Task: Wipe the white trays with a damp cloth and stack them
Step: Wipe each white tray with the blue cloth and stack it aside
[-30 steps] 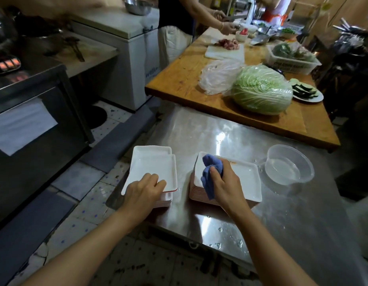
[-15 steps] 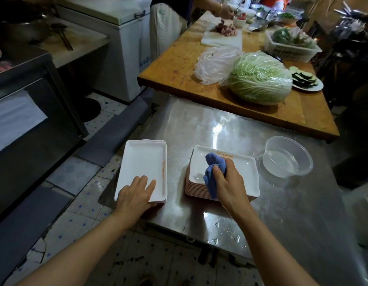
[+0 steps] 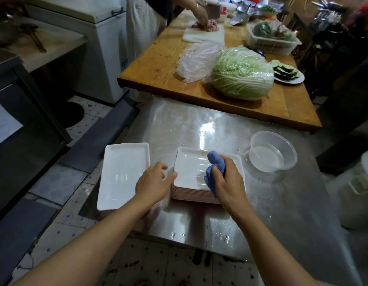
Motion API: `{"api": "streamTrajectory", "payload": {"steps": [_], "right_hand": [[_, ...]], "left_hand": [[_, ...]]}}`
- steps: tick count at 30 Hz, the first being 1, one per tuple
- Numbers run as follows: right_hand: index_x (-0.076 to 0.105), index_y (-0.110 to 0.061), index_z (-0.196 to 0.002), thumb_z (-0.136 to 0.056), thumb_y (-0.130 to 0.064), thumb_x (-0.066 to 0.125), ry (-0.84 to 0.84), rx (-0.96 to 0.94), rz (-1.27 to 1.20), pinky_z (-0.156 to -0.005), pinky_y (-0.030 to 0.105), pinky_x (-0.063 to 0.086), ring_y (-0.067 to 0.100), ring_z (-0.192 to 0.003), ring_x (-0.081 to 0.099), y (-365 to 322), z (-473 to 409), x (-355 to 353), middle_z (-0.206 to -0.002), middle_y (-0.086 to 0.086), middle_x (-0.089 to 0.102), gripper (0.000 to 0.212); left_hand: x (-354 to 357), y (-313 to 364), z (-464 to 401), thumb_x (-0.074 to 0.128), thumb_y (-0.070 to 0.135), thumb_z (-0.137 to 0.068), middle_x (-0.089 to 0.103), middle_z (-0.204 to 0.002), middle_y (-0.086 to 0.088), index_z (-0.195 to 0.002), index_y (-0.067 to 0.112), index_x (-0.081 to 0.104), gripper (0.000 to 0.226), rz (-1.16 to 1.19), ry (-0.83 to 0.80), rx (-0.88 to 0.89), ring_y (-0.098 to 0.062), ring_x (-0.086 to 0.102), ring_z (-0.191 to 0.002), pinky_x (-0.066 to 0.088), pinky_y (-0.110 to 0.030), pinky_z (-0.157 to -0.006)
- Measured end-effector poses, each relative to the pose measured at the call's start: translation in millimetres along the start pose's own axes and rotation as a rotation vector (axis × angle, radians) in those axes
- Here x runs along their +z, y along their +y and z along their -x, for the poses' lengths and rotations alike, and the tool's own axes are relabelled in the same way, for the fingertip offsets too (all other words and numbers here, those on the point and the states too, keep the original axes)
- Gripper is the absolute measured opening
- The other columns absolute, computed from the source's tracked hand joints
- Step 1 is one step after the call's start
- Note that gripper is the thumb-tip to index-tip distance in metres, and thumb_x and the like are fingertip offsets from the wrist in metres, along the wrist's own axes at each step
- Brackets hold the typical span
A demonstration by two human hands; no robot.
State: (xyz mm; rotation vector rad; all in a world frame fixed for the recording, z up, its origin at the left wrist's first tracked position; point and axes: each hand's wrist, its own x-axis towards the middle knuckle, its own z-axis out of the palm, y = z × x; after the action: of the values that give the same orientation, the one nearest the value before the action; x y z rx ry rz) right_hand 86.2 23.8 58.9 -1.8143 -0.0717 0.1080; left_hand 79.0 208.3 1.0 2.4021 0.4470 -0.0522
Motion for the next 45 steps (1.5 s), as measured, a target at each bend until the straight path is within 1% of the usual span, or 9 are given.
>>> {"api": "streamTrajectory", "payload": {"steps": [3,9,13,17,22,26,34,38,45], "right_hand": [[0.046,-0.030,-0.106,-0.096,-0.007,0.044,-0.012,-0.055,0.107,-0.061,0.004,0.046,-0.005,-0.075,0.061,4,-8,3,-0.085,-0.012,0.058,0.025],[0.047,-0.014,-0.092,-0.085,-0.003,0.045,-0.089,-0.116,0.336,-0.073,0.048,0.051,0.019,-0.076,0.060,8,-43,30,-0.082,0.001,0.059,0.013],[0.053,-0.009,-0.121,-0.085,-0.016,0.058,-0.157,-0.215,0.782,-0.104,0.034,0.028,0.031,-0.126,0.035,28,-67,46,-0.135,0.012,0.044,0.038],[0.059,-0.007,-0.107,-0.086,-0.007,0.047,-0.190,-0.166,0.725,-0.091,0.039,0.043,0.029,-0.111,0.045,36,-70,63,-0.119,0.012,0.049,0.024],[0.057,-0.010,-0.123,-0.092,-0.006,0.042,-0.204,-0.265,0.851,-0.090,0.032,0.038,0.025,-0.115,0.043,50,-74,52,-0.127,0.007,0.050,0.034],[0.061,-0.011,-0.113,-0.087,-0.016,0.051,-0.103,-0.284,1.093,-0.078,0.025,0.030,0.024,-0.105,0.050,58,-75,12,-0.127,-0.001,0.054,0.029],[0.055,-0.019,-0.118,-0.089,-0.025,0.049,-0.048,-0.177,1.290,-0.108,0.032,0.022,0.017,-0.124,0.039,66,-67,-52,-0.129,-0.004,0.048,0.030],[0.059,-0.012,-0.103,-0.092,-0.017,0.043,-0.064,-0.188,1.244,-0.090,0.030,0.033,0.022,-0.110,0.047,63,-43,-54,-0.115,0.002,0.057,0.020],[0.061,-0.008,-0.107,-0.079,0.002,0.045,-0.153,-0.062,1.066,-0.078,0.029,0.039,0.022,-0.110,0.043,57,-2,-28,-0.121,0.001,0.050,0.034]], "left_hand": [[9,17,-6,0.058,0.033,-0.088,0.058,-0.095,0.004,-0.130,0.023,0.049,0.045,0.110,-0.091,-0.068,-0.022,0.057,-0.101,0.047,-0.033,-0.087],[15,18,-10,0.060,0.008,-0.082,0.064,-0.092,-0.005,-0.128,0.028,0.053,0.050,0.230,-0.106,-0.107,-0.024,0.059,-0.090,0.048,-0.031,-0.078],[18,14,-11,0.060,0.009,-0.082,0.053,-0.072,0.008,-0.129,0.028,0.053,0.051,0.243,-0.094,-0.098,-0.016,0.055,-0.075,0.048,-0.028,-0.072],[20,13,-14,0.060,0.008,-0.080,0.049,-0.069,0.007,-0.131,0.029,0.051,0.056,0.225,-0.096,-0.092,-0.014,0.049,-0.070,0.044,-0.027,-0.069],[21,12,-14,0.057,0.003,-0.077,0.051,-0.068,0.007,-0.123,0.030,0.054,0.054,0.251,-0.105,-0.100,-0.012,0.050,-0.068,0.044,-0.028,-0.065],[21,13,-14,0.058,0.002,-0.079,0.050,-0.070,0.005,-0.121,0.028,0.051,0.050,0.257,-0.120,-0.112,-0.014,0.051,-0.070,0.042,-0.027,-0.061],[21,15,-11,0.056,0.002,-0.077,0.048,-0.070,0.006,-0.121,0.026,0.053,0.050,0.249,-0.098,-0.102,-0.015,0.049,-0.070,0.038,-0.030,-0.062],[22,15,-10,0.056,0.001,-0.077,0.048,-0.069,0.004,-0.122,0.024,0.053,0.051,0.254,-0.080,-0.101,-0.018,0.050,-0.072,0.040,-0.030,-0.065],[25,12,-10,0.057,0.000,-0.078,0.048,-0.065,0.003,-0.123,0.023,0.054,0.051,0.323,-0.087,-0.106,-0.019,0.052,-0.067,0.045,-0.034,-0.065]]}}
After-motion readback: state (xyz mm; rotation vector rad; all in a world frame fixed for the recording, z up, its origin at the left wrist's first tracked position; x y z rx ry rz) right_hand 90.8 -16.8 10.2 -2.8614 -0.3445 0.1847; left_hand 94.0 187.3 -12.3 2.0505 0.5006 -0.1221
